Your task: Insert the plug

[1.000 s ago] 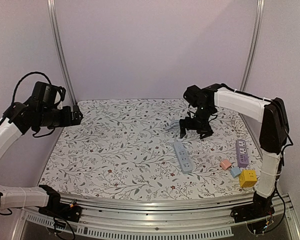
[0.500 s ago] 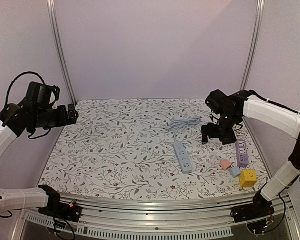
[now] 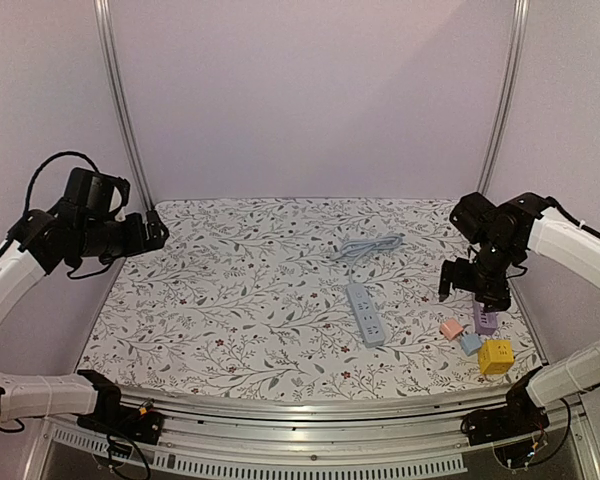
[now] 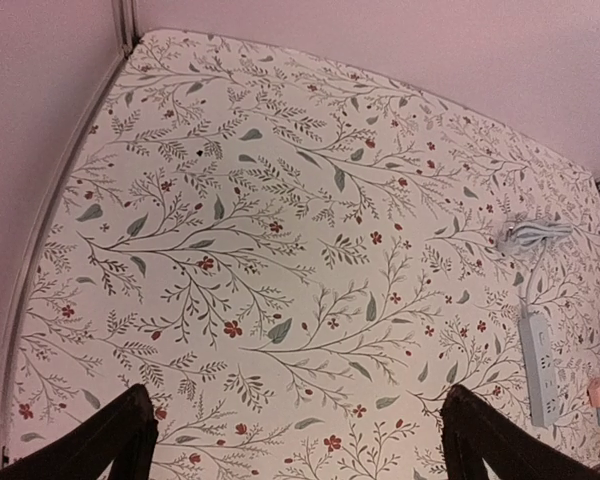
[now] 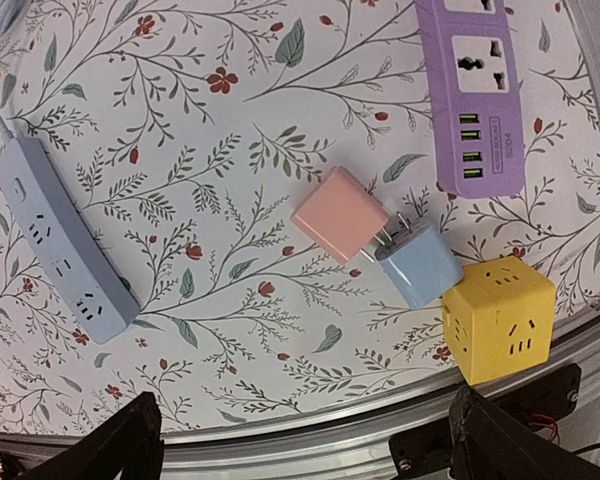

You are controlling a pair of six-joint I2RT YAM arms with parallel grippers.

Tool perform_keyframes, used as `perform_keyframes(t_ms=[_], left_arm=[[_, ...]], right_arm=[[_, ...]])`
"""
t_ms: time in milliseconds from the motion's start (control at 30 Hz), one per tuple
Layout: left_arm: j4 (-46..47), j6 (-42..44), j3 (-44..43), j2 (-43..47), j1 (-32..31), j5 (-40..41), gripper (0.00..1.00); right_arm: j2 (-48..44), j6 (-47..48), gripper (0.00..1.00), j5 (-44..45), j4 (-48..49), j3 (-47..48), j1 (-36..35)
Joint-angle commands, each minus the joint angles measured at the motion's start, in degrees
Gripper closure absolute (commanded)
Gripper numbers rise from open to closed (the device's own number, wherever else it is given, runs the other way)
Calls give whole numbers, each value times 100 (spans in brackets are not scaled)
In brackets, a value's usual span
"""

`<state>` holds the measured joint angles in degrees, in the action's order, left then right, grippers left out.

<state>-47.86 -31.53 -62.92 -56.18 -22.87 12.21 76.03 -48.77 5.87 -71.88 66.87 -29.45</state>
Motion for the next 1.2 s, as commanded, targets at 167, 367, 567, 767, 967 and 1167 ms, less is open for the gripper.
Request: perform_keyframes(t_ms=[167, 367, 567, 767, 967, 1167], left_arm=[[618, -125, 293, -393, -53, -413, 1], [794, 15, 451, -549, -53, -481, 1], [953, 275, 487, -807, -58, -496, 1], [1010, 555, 358, -1108, -58, -540, 1], [1006, 762, 297, -1222, -50, -576, 1], [1002, 763, 306, -1211, -46, -625, 1]], right_arm=[[-533, -800, 1, -409, -578, -476, 405], [-839, -902, 1, -762, -753, -705, 1071], [-1018, -870, 1, -1030, -766, -1051, 1433], [-828, -979, 1, -782, -670, -1408, 1735], [-811, -1354, 1, -897, -616, -1474, 2239], [-666, -2442, 1, -1406, -467, -1795, 2428]])
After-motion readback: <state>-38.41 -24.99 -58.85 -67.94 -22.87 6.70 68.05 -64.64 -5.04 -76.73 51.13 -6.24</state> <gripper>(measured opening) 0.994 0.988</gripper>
